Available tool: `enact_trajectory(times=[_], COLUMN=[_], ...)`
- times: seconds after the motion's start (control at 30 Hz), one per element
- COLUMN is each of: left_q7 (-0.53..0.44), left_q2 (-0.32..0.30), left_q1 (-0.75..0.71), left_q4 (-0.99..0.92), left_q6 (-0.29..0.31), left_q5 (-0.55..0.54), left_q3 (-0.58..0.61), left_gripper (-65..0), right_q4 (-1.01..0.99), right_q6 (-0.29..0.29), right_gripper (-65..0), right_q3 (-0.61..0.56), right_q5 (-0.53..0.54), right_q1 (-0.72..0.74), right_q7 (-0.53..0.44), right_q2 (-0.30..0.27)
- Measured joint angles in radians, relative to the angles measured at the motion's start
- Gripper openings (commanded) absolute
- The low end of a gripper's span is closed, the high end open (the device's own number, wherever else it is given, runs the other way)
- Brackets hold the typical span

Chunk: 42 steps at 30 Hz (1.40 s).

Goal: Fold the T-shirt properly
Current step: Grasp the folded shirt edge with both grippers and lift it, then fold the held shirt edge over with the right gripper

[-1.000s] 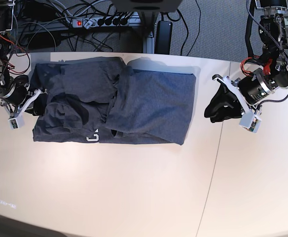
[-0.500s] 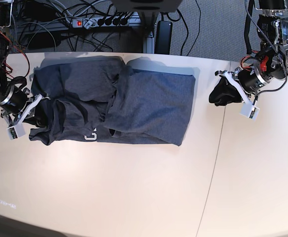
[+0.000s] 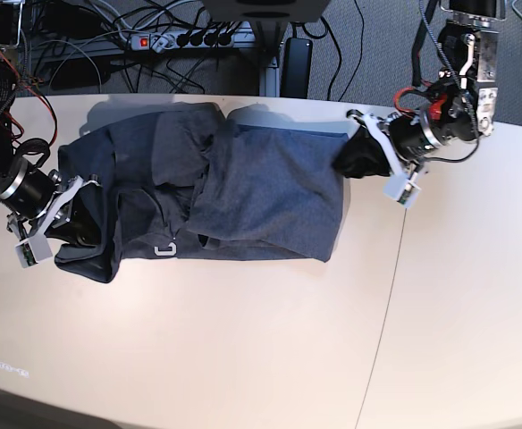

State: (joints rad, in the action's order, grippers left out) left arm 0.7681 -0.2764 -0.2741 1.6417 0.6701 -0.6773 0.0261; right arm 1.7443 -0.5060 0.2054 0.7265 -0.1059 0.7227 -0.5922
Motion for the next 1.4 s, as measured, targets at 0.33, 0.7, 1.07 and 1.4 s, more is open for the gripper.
enact_trajectory(times=[0.33,0.7,1.07,1.4], left_q7=[-0.024,-0.025,-0.029,-0.029], left_q2=[0.144,0.163,0.163,0.163], left_q1=[0.001,0.003,0.003,0.003], left_q4=[0.000,0.000,0.000,0.000], left_q6=[0.000,0.000,0.000,0.000], left_q5=[0.069,0.090,0.111,0.111], left_q3=[0.029,0.086,0.117,0.117], left_gripper=[-45.6,-45.6,-45.6,-45.6], right_q4=[0.078,0.119,0.119,0.119], right_q6=[0.000,0.000,0.000,0.000], right_gripper=[-65.0,-65.0,-65.0,-65.0], right_q3=[-0.016,-0.217,-0.431,-0.465], right_q5=[0.003,-0.051,-0.159,-0.227], right_q1=[0.000,0.000,0.001,0.001], right_q7=[0.015,0.011,0.007,0.007], right_q2=[0.061,0.178,0.324,0.329])
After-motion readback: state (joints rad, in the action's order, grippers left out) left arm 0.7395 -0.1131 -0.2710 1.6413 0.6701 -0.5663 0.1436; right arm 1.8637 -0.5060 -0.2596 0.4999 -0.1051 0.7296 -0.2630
